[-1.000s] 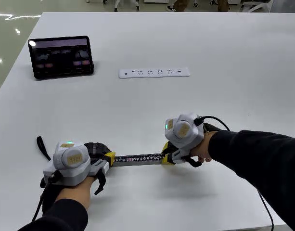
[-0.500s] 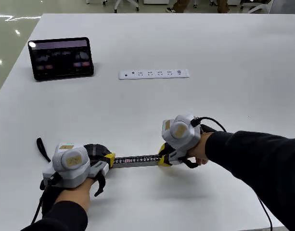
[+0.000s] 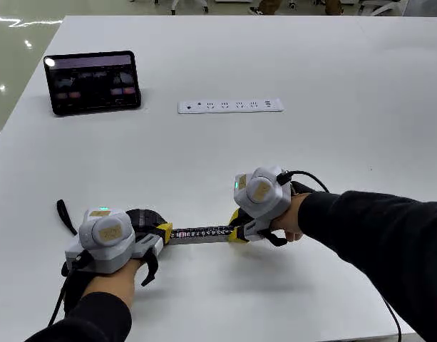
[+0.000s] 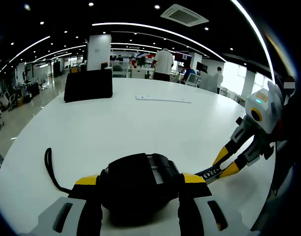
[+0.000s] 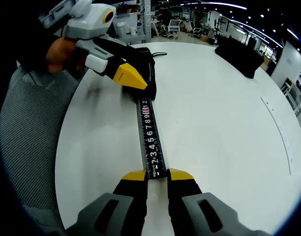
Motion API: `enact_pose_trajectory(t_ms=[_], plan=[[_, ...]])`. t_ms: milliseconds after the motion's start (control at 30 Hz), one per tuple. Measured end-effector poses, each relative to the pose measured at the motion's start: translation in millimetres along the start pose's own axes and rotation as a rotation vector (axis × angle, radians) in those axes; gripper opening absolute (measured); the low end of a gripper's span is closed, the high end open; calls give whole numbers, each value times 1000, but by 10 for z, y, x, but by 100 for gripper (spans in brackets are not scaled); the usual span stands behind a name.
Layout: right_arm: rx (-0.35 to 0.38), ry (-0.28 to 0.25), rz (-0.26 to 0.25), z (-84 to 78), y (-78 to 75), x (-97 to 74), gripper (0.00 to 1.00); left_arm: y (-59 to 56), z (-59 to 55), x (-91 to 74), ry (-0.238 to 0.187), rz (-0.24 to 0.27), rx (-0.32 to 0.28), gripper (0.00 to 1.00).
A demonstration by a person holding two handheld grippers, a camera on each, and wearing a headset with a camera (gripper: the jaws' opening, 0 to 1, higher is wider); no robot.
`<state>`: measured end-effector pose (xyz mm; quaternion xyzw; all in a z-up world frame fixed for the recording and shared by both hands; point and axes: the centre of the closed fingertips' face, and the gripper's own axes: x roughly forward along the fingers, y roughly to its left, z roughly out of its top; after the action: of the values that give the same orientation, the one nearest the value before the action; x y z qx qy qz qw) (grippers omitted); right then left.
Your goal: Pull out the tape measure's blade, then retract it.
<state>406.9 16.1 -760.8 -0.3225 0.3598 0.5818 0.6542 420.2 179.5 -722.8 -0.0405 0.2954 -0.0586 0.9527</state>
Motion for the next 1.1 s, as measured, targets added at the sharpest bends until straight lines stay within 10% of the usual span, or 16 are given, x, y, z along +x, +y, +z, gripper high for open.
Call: enact_pose_trajectory(t_ms=[1100], plan=[[-5,-27,-3,240,45,152,11,7,-7,10,3,-9,-7,58]])
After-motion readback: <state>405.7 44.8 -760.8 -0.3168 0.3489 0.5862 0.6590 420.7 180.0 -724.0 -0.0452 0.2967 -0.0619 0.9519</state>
